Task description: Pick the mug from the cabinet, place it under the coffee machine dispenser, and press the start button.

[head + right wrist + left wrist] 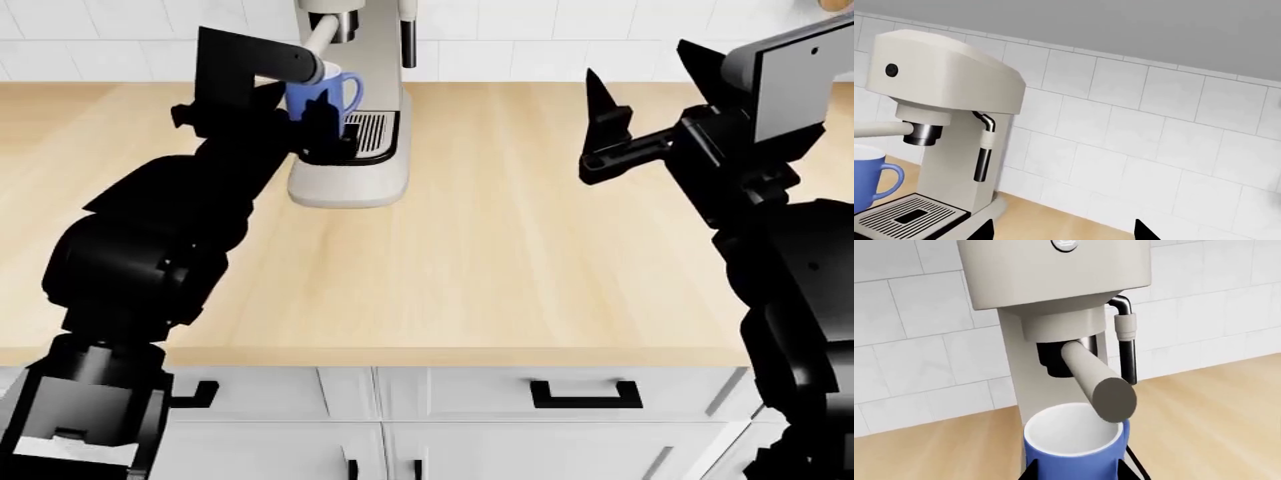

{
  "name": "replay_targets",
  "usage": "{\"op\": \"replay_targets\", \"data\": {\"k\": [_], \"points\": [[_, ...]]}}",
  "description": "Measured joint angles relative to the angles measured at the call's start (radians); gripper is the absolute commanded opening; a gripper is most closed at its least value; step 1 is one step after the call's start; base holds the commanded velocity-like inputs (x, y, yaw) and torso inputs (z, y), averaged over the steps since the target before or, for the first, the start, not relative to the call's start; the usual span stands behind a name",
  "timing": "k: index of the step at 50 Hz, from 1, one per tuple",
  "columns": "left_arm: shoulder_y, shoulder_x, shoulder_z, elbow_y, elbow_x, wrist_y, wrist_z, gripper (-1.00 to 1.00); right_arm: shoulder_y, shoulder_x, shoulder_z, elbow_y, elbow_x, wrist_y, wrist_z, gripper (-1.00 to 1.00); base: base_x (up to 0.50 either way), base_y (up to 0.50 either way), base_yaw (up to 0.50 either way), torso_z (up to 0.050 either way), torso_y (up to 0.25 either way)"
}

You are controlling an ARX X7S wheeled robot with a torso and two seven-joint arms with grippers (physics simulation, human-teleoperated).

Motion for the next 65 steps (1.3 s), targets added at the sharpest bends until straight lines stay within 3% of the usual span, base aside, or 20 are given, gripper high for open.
{"op": "replay_targets", "data": {"k": [54,65], "points": [[-0.106,0.1,0.012,-0.452,0.042,0.311,0.11,-1.0,-0.047,0.01,0.005,0.067,-0.009,-0.095,0.0,1.0,0.0,0.0,0.0,0.0,0.0],[-0.166,0.152,0.015,-0.686,0.06,0.454,0.163,-1.0,-0.048,0.008,0.003,0.088,-0.008,-0.116,-0.002,1.0,0.0,0.0,0.0,0.0,0.001]]}}
